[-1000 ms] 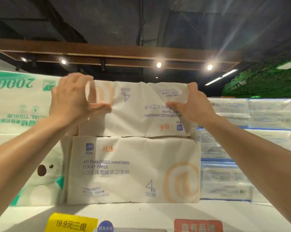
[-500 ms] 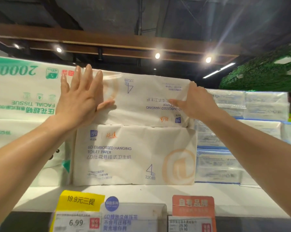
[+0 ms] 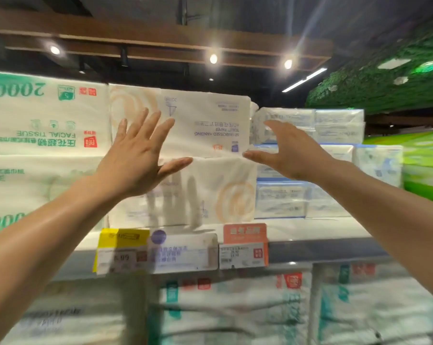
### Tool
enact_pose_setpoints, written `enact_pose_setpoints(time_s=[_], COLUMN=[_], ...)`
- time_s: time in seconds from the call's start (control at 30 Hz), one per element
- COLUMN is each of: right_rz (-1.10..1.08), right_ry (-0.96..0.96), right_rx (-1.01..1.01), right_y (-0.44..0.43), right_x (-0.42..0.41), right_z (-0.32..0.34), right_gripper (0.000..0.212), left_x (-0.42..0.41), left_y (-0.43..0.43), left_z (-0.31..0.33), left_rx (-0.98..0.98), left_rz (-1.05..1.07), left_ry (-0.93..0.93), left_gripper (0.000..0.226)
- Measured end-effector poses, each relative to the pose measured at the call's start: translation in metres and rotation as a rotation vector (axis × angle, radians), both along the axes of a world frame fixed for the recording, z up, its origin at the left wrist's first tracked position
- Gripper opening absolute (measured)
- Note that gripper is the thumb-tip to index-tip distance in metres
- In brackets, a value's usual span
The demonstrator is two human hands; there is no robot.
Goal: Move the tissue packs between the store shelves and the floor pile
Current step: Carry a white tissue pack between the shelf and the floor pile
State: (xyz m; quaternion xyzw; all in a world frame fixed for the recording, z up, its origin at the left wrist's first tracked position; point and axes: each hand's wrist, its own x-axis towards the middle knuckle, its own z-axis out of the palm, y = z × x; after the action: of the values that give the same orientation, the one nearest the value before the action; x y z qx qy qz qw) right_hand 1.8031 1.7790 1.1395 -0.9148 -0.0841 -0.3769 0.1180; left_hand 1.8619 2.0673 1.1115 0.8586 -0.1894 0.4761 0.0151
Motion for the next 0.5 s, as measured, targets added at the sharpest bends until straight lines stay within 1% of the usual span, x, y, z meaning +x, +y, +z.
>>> enact_pose_setpoints(time_s=[0.1, 0.2, 0.37, 0.5], right_rz=[-0.052, -0.118, -0.242, -0.342], right_ry=[0.032, 0.061, 0.122, 0.214], right_rx=[-0.03, -0.073, -0.148, -0.185], right_y=[-0.029, -0.072, -0.151, -0.213], right_x=[-0.043, -0.094, -0.197, -0.286], right_z=[-0.014, -0.029, -0.057, -0.084], right_gripper=[0.093, 0.096, 0.096, 0.092], left_x=[-0.029, -0.059, -0.125, -0.184], left_y=[-0.039, -0.089, -0.188, -0.279], left_z=[-0.009, -0.02, -0.053, -0.078], left_rx=[0.023, 0.064, 0.159, 0.227], left_rz=[-0.073, -0.179, -0.308, -0.434], left_ry=[0.016, 0.02, 0.098, 0.146], left_gripper=[0.101, 0.099, 0.105, 0.11])
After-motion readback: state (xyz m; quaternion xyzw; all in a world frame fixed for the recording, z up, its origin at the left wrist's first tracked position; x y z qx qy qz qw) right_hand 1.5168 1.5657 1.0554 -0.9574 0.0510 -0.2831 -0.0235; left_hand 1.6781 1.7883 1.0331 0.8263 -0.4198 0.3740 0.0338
